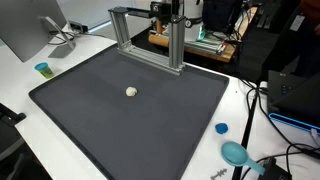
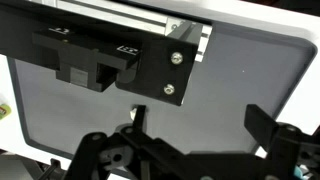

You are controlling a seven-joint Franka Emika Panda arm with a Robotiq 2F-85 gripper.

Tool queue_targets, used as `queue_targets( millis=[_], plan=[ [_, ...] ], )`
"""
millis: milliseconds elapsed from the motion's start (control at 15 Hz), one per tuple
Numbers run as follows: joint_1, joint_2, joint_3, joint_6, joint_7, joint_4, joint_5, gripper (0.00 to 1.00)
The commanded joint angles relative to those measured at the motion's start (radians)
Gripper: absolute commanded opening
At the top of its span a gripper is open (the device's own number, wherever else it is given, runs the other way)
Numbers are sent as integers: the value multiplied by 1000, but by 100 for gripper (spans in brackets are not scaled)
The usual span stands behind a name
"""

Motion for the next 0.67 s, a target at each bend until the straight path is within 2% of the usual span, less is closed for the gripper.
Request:
queue_targets(
  millis=[0,533,600],
  plan=[
    [24,5,-21,-3,12,2,-15,100],
    [20,2,-21,-3,14,4,-20,100],
    [14,-33,-30,4,17,-3,-28,100]
  ],
)
